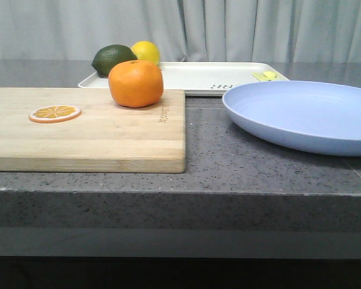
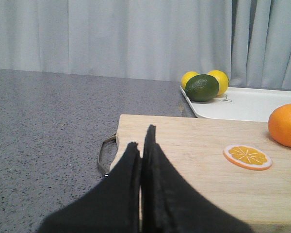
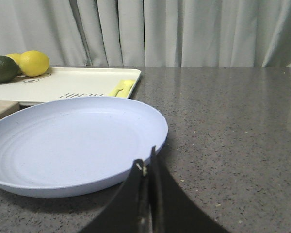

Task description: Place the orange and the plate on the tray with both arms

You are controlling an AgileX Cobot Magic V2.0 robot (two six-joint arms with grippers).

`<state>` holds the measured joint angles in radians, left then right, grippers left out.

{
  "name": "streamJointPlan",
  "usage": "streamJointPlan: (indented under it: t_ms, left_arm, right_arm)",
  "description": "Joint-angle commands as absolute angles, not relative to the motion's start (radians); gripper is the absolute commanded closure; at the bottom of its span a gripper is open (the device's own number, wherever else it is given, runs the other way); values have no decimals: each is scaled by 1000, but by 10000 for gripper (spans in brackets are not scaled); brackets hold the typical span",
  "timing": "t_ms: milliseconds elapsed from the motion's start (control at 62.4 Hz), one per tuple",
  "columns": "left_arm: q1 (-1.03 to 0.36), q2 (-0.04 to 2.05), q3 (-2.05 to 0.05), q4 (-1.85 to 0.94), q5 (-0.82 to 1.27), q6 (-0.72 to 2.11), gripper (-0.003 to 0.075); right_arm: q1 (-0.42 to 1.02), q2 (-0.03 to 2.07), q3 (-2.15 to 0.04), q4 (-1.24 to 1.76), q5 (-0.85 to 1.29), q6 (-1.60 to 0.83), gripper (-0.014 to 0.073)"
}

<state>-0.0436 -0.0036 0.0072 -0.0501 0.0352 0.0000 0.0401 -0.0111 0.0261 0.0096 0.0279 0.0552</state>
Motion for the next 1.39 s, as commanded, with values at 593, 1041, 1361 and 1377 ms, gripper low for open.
streamJointPlan:
  t_ms: [593,1041,1361,1377]
  left_arm:
    - [-42,-23,35,-56,-74,-9,740]
    - [-42,-15,-162,-83,47,-9,740]
    - [-42,190,-568,-83,368,-9,740]
    - [-42,208,-582,-83,381,-9,740]
  right_arm:
    - [42,-29,3,0,-59,52,711]
    - [42,-28,-106,0,91,52,711]
    - [42,126,-441,0,360,52,711]
    - [42,137,-455,0,371,52,711]
